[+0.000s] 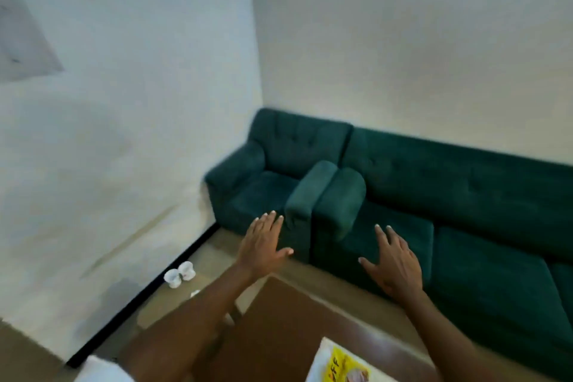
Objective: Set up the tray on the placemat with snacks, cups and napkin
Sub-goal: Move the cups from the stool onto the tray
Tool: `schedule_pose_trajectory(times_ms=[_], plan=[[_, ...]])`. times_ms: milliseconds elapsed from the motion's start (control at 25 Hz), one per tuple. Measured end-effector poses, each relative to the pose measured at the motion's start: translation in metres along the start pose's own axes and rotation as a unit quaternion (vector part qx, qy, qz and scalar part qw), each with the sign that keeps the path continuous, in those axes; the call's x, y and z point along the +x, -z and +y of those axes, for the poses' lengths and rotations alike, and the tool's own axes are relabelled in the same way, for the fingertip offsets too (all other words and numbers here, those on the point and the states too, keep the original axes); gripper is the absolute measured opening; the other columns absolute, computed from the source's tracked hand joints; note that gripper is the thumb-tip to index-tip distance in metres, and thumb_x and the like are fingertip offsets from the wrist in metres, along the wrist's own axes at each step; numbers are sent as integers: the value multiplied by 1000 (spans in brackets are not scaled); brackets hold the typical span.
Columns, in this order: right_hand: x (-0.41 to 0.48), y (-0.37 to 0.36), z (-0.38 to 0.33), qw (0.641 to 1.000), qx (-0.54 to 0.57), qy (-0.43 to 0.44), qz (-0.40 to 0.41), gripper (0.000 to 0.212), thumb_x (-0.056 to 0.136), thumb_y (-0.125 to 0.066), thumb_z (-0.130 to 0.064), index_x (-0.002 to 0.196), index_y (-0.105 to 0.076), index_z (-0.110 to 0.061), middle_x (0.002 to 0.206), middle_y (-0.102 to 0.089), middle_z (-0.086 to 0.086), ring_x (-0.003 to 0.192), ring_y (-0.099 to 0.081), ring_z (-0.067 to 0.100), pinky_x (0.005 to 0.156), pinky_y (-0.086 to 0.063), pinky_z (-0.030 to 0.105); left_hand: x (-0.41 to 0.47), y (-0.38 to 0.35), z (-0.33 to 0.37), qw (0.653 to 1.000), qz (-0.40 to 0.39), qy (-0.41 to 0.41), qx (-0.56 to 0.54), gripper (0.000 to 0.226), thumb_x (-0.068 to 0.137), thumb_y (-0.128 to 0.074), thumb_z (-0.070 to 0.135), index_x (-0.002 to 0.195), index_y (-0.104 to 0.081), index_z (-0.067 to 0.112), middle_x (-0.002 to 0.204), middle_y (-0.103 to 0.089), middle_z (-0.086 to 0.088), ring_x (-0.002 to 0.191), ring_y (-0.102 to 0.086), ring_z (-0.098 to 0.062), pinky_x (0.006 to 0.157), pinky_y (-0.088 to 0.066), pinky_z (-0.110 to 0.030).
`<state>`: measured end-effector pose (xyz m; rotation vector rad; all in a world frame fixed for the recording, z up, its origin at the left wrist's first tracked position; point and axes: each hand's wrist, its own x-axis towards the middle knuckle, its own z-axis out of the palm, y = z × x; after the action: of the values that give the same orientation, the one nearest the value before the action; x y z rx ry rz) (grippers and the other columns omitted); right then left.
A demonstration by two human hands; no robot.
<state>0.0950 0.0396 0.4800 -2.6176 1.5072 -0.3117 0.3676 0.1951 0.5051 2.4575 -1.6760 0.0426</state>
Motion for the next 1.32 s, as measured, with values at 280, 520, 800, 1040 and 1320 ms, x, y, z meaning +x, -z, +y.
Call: schedule_pose_trajectory(times_ms=[280,520,800,1040,1320], plan=[[87,217,-197,967,37,159,197,94,84,-72,-59,159,-29,-22,163,-33,10,140,-43,40,98,-53,55,-57,239,-185,966,206,153,16,90,95,-60,61,161,-29,9,169,-25,-17,156,-28,-33,129,-22,-42],[73,290,-378,923,75,235,295,92,84,-72,-61,156,-28,-22,158,-36,13,137,-45,44,96,-50,62,-150,348,-354,941,265,203,59,94,92,-65,61,158,-32,4,168,-26,-22,156,-27,-37,128,-23,-47],[61,284,-532,930,102,245,253,89,88,-70,-58,156,-27,-21,158,-36,15,139,-42,45,101,-46,65,-190,418,-451,928,303,198,84,89,93,-62,61,156,-33,4,167,-26,-23,156,-25,-39,129,-22,-48],[72,236,-607,938,102,265,198,95,89,-65,-62,161,-18,-21,167,-27,12,147,-36,42,107,-43,63,-170,404,-486,932,288,196,96,95,96,-55,63,163,-19,5,171,-12,-23,159,-15,-40,131,-15,-49],[133,185,-647,944,111,260,171,96,90,-63,-62,163,-17,-20,168,-26,10,148,-34,39,108,-43,59,-89,373,-529,937,280,195,72,95,96,-55,62,163,-18,7,172,-12,-21,159,-15,-39,131,-14,-49]])
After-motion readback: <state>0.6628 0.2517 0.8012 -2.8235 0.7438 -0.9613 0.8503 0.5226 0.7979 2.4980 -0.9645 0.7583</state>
